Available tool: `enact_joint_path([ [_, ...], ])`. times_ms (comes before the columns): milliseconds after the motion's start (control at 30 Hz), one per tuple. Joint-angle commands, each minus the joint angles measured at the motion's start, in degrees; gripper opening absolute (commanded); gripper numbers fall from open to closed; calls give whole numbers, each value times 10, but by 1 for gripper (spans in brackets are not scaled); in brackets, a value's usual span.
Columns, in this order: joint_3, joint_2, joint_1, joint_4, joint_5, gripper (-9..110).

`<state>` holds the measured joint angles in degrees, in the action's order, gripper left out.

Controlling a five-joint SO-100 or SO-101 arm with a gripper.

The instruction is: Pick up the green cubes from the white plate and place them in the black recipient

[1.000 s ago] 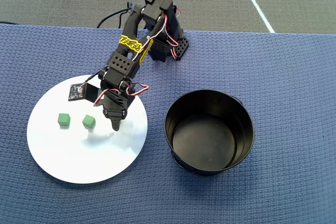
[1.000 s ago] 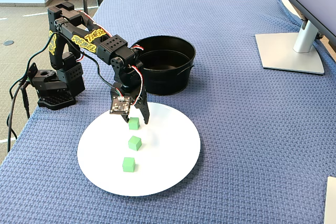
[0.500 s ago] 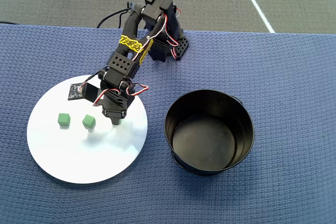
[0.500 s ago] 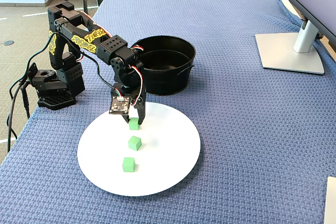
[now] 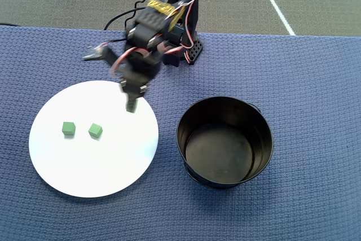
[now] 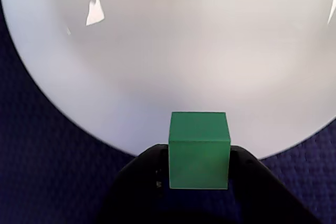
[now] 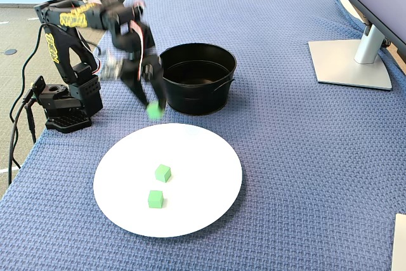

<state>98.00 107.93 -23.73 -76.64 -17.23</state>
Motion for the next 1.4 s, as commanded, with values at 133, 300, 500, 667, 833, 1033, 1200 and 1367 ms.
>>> enact_joint_path([
  [133,-59,105,203,-40,101,0],
  [300,-91,32,305,27,152,0],
  [500,-122,-106,367,81,190,0],
  [667,-119,-126,387,80,169,22],
  [833,-108,-98,377,85,163,35],
  [1033,-147,-45,328,41,152,36],
  [1200,-213,-69,203,-58,69,35],
  [1367,-192,-146,51,4,-24,34],
])
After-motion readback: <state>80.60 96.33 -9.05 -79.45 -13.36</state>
